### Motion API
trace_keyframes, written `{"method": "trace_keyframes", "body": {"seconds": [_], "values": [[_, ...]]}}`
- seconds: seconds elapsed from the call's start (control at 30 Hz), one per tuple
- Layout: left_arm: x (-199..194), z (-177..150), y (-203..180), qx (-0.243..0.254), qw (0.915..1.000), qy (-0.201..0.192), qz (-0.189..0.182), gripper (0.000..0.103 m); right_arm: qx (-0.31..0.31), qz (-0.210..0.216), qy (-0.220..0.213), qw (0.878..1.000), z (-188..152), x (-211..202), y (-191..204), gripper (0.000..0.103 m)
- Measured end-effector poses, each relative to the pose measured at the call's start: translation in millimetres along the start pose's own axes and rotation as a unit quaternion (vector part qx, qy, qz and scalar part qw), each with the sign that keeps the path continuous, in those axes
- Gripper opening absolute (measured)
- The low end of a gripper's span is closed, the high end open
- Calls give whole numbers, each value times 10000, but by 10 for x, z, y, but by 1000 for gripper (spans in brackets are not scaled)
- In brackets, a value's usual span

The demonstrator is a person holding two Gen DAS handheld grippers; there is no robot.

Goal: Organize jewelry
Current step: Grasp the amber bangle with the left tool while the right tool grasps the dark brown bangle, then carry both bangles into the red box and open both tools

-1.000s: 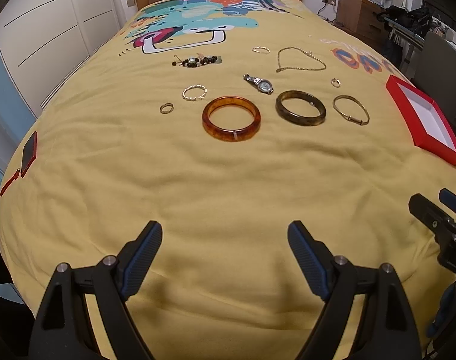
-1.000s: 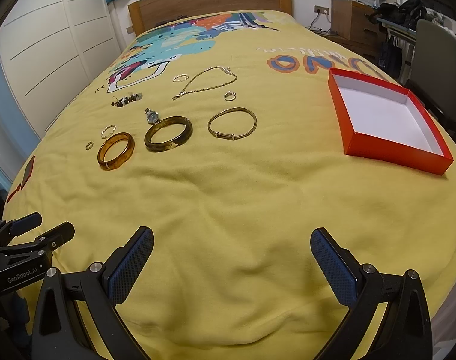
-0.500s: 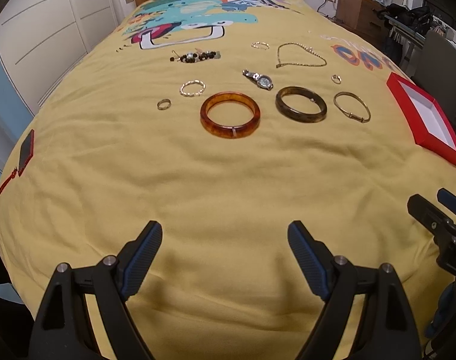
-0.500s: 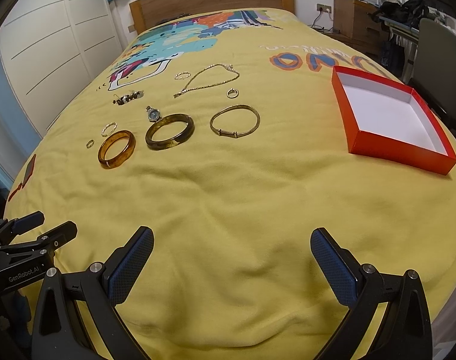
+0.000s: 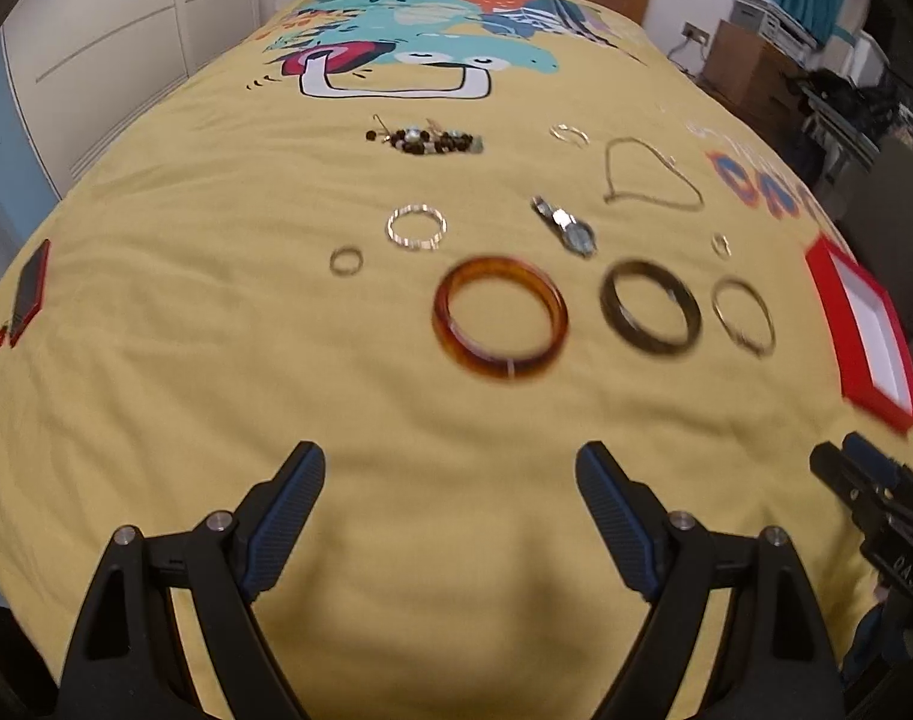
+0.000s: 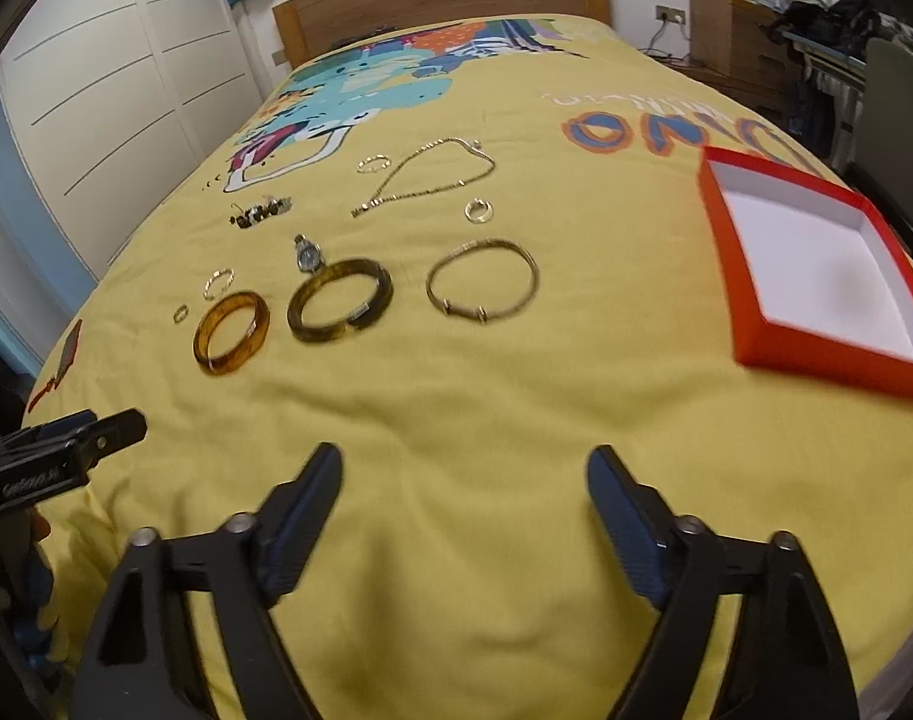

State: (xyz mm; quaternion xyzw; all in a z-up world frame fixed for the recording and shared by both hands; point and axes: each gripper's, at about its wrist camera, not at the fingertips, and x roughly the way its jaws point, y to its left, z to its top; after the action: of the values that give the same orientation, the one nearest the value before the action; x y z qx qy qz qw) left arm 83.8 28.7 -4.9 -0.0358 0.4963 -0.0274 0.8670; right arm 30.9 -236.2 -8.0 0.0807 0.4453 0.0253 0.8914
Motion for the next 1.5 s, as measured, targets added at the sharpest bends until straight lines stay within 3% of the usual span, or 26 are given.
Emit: {"method": "trace_keyframes", "body": {"seconds": [0.17, 0.23, 0.37, 0.47, 0.57, 0.73, 0.83, 0.87, 1.0, 1.23, 1.37, 1.5], "values": [[274, 303, 99, -373, 9993, 68, -51, 82, -119, 493, -25, 9987, 338, 201, 133, 72], [387, 399, 135, -492, 9987, 130, -55, 73, -255, 642, -43, 9976, 482, 300, 246, 70], [587, 496, 197, -651, 9973, 314, -86, 51, -540, 787, -2, 9954, 768, 564, 429, 55], [722, 501, 226, -770, 9957, 487, -142, 37, -752, 839, 122, 9936, 956, 787, 514, 50], [796, 499, 213, -753, 9955, 560, -143, 33, -1041, 873, 348, 9901, 1059, 1011, 586, 38], [876, 517, 100, -545, 9964, 654, 51, 31, -1489, 825, 774, 9824, 1137, 1378, 685, 33], [896, 518, 13, -389, 9970, 638, 202, 10, -1686, 796, 886, 9785, 1102, 1480, 702, 19], [897, 521, -3, -348, 9972, 617, 255, 9, -1761, 775, 887, 9773, 1083, 1500, 715, 11], [839, 515, -84, -245, 9978, 495, 355, 9, -1818, 809, 762, 9770, 1029, 1409, 699, 9], [602, 543, -251, -5, 9988, 238, 425, 8, -1367, 933, 226, 9859, 1037, 984, 546, 9], [383, 595, -497, 182, 9995, 57, 235, 8, -1053, 868, -126, 9906, 1072, 583, 292, 9], [196, 680, -986, 498, 9985, -84, -211, 8, -600, 535, -415, 9959, 1087, 147, -289, 9]]}}
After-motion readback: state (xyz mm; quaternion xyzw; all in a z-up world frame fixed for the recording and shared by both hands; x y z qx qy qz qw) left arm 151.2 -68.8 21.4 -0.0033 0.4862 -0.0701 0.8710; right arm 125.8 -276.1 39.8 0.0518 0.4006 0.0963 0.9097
